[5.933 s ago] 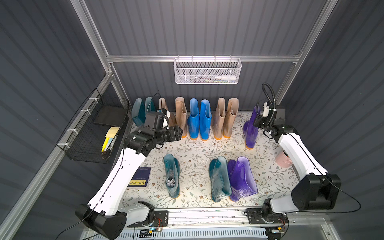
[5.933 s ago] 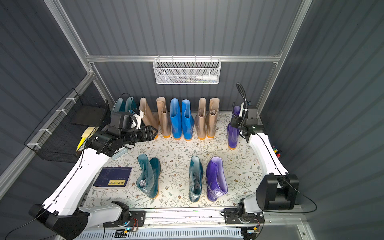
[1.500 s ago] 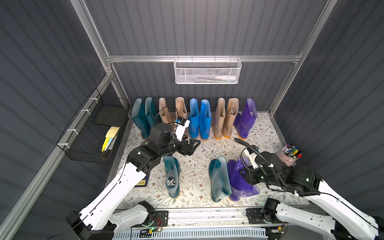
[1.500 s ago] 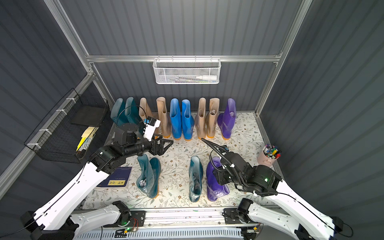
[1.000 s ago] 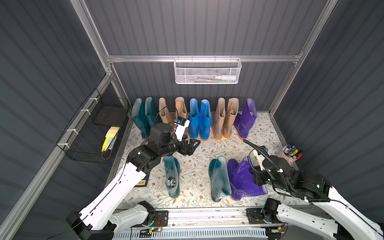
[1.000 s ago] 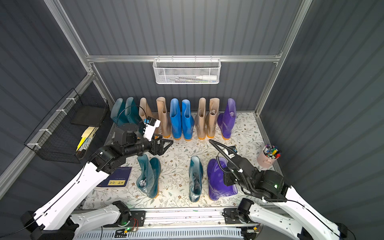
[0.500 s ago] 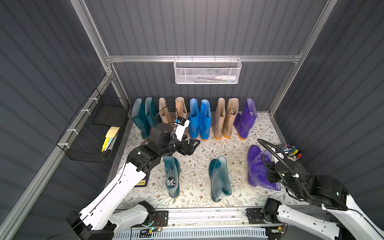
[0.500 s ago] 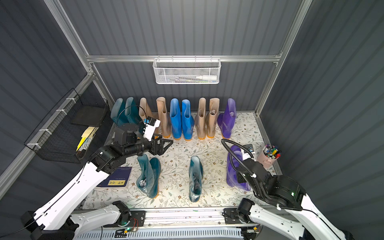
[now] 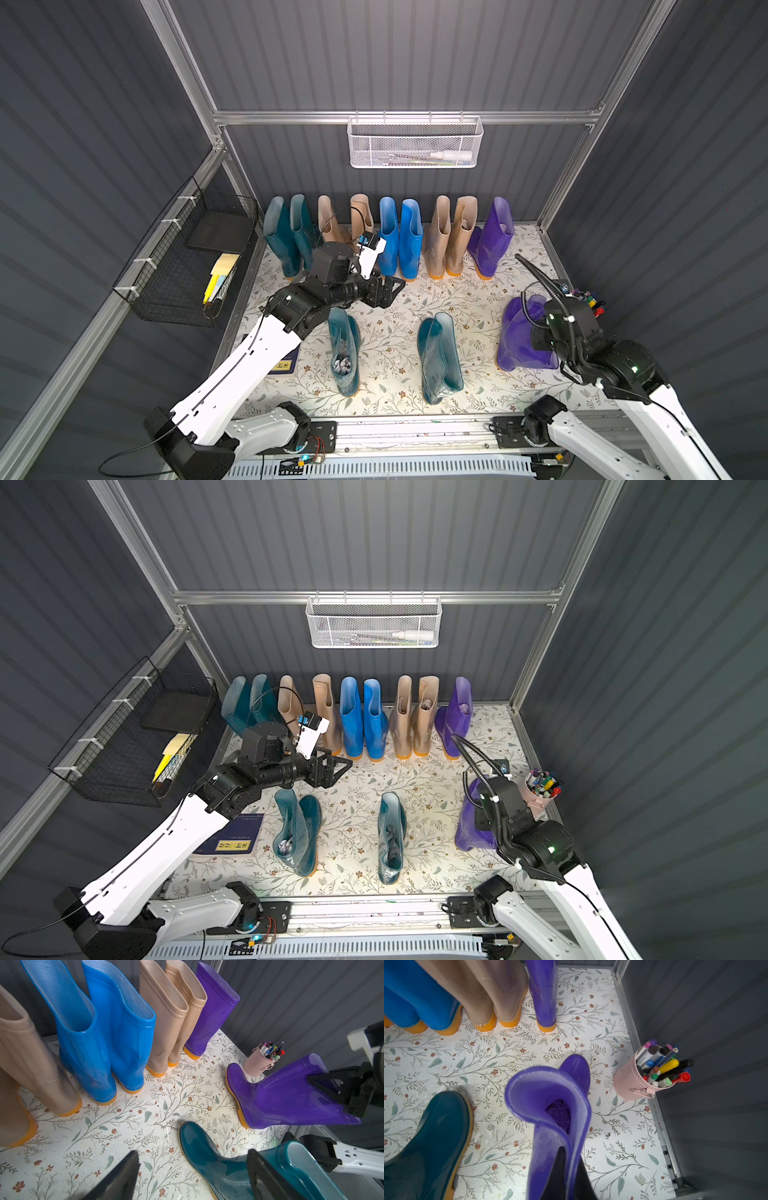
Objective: Match and arrange rain boots in pairs
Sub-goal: Pair a pair of rain boots at the corner of the board.
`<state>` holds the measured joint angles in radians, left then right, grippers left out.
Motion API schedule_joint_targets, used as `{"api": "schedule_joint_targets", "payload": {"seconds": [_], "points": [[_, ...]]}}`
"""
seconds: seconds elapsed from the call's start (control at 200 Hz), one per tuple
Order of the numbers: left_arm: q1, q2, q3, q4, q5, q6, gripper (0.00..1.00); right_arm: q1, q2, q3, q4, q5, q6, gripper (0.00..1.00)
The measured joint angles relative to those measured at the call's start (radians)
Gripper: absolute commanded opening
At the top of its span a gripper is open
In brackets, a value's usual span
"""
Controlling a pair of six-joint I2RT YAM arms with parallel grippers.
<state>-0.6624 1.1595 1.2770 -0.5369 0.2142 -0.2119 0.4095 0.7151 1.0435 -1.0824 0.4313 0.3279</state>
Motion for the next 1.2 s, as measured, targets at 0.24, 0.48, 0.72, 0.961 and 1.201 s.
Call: {"api": "schedule_joint_targets", "payload": {"seconds": [0.24, 0.48, 0.72, 0.961, 1.201], "points": [[0.000, 0.000, 0.000, -0.001, -0.008, 0.000, 0.83, -0.204, 0.096, -0.008, 0.135, -0.179, -0.092, 0.00], [0.000, 0.000, 0.000, -0.002, -0.013, 0.003, 0.83, -0.409, 0.213, 0.021, 0.257, -0.333, -0.157, 0.00], [0.000, 0.000, 0.000, -0.008, -0.025, 0.003, 0.83, -0.525, 0.364, 0.103, 0.321, -0.429, -0.203, 0.00], [0.000, -0.001, 0.000, -0.009, -0.039, 0.003, 0.83, -0.572, 0.557, 0.222, 0.390, -0.486, -0.241, 0.00], [0.000, -0.029, -0.001, -0.027, -0.068, 0.003, 0.83, -0.593, 0.706, 0.333, 0.448, -0.536, -0.298, 0.00]]}}
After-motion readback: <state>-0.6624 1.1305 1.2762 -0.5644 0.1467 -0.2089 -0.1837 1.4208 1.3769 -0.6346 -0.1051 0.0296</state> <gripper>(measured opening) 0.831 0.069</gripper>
